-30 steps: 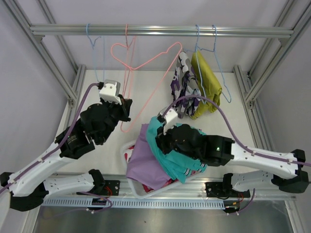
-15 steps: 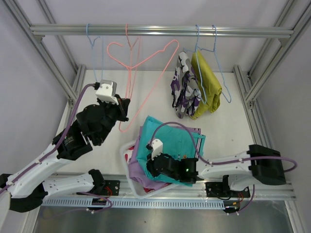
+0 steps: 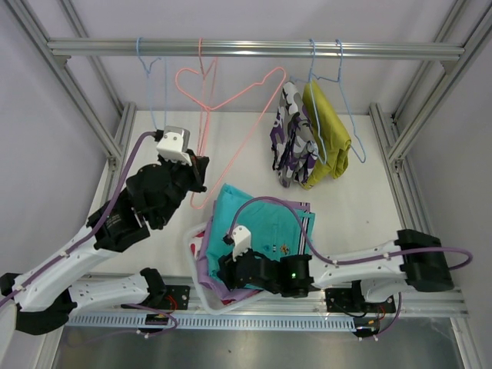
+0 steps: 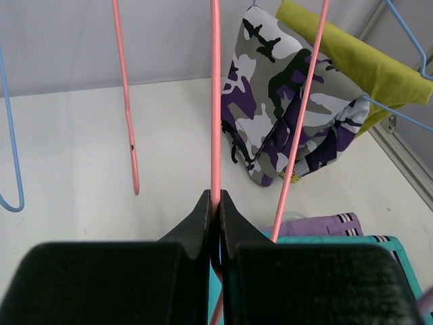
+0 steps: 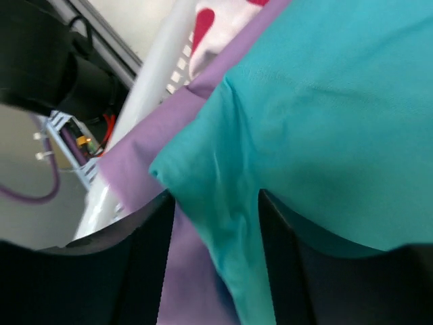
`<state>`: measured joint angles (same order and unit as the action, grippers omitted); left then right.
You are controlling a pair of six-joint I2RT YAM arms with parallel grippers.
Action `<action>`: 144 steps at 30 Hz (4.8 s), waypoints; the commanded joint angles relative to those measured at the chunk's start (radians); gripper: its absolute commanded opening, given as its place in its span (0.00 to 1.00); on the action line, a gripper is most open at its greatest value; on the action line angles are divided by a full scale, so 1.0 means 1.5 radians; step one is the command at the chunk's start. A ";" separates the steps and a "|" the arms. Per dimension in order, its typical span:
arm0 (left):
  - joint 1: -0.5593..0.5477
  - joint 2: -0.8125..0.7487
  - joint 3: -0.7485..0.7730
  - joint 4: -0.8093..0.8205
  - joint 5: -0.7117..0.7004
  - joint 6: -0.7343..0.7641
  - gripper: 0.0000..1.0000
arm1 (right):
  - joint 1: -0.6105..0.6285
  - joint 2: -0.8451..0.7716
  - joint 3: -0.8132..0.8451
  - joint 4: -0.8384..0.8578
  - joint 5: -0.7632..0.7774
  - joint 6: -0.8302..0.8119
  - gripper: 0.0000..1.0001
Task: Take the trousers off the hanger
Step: Place the trousers in the bin, then place the hanger at the clothesline.
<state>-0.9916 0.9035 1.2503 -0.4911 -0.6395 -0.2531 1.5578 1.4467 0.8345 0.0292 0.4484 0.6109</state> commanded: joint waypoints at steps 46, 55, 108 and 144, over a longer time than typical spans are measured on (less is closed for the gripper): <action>0.004 0.026 0.006 0.012 0.031 0.003 0.01 | -0.071 -0.412 -0.123 -0.151 0.168 -0.051 0.00; 0.004 0.035 0.009 0.009 0.032 0.002 0.01 | -0.178 -0.286 -0.092 -0.062 0.059 -0.083 0.00; 0.004 0.026 0.000 0.030 0.181 -0.018 0.01 | -0.440 -0.193 0.248 -0.083 -0.038 -0.006 0.48; 0.004 0.136 0.072 -0.018 0.540 -0.078 0.01 | -0.491 -0.058 0.368 -0.100 -0.119 -0.049 0.48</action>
<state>-0.9718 1.0946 1.3037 -0.4801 0.0345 -0.3683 0.8181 1.3762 1.3407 -0.1078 0.2874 0.5774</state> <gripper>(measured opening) 0.025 0.480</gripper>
